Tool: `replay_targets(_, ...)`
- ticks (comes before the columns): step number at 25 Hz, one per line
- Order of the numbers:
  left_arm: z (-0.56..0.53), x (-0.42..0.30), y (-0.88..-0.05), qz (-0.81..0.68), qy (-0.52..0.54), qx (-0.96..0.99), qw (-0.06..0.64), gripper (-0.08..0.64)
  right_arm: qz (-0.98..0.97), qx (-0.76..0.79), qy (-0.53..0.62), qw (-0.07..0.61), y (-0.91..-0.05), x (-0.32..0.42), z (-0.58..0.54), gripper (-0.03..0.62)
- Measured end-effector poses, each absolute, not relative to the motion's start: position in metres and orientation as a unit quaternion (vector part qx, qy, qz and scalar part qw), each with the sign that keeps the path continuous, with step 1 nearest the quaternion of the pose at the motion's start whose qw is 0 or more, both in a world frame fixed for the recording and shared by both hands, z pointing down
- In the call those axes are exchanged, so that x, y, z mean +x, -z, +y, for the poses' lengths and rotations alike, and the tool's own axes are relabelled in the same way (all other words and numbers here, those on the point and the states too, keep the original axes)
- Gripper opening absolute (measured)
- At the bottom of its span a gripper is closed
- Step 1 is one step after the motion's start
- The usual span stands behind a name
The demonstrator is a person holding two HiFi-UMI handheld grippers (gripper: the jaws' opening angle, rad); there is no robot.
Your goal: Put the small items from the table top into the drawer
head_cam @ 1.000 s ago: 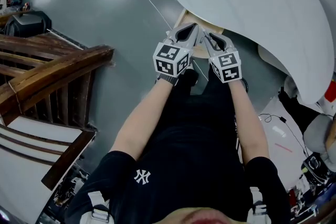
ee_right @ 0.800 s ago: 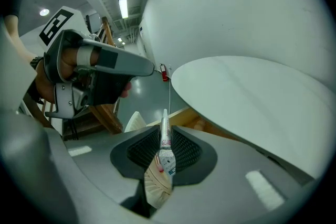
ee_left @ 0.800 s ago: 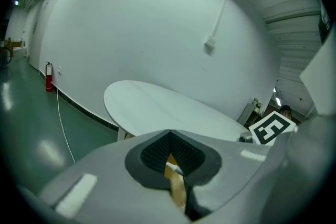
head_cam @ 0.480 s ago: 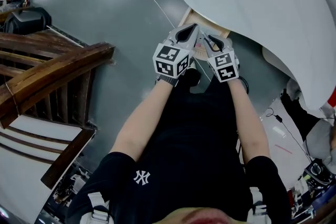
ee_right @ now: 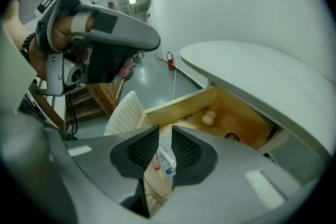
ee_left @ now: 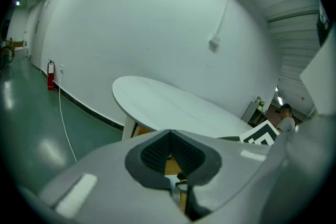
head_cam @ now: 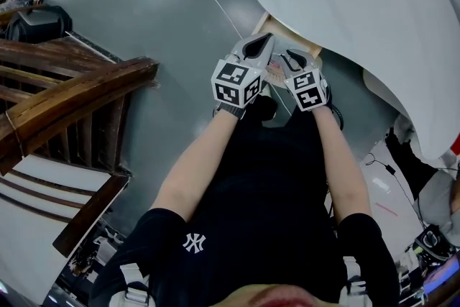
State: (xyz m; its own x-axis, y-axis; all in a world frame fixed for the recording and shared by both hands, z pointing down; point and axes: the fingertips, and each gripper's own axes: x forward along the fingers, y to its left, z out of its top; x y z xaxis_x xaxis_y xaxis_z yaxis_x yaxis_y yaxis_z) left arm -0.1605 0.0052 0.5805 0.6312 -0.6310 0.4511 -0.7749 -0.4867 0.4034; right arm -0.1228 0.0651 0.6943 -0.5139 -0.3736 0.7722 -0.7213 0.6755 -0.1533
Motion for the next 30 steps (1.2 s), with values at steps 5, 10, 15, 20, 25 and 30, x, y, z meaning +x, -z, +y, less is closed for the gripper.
replay_targets(5, 0.006, -0.165, -0.579, -0.41, -0.121, 0.855, 0.295, 0.0, -0.838, 0.33, -0.23, 0.368, -0.688, -0.128, 0.064, 0.087)
replay_targets(10, 0.007, -0.156, -0.566, -0.405, -0.12, 0.858, 0.293, 0.0, -0.84, 0.343, -0.224, 0.356, -0.662, -0.121, 0.06, 0.049)
replay_targets(15, 0.007, -0.144, -0.546, -0.402, -0.116, 0.861, 0.289, 0.0, -0.844, 0.363, -0.217, 0.329, -0.622, -0.111, 0.05, 0.025)
replay_targets(20, 0.007, -0.135, -0.524, -0.398, -0.114, 0.865, 0.285, 0.0, -0.845, 0.384, -0.215, 0.303, -0.584, -0.101, 0.039, 0.023)
replay_targets(25, 0.005, -0.126, -0.504, -0.392, -0.117, 0.869, 0.28, 0.0, -0.84, 0.414, -0.221, 0.273, -0.552, -0.083, 0.025, 0.023)
replay_targets(30, -0.002, -0.118, -0.476, -0.386, -0.111, 0.876, 0.269, 0.0, -0.835, 0.44, -0.224, 0.243, -0.515, -0.07, 0.009, 0.021)
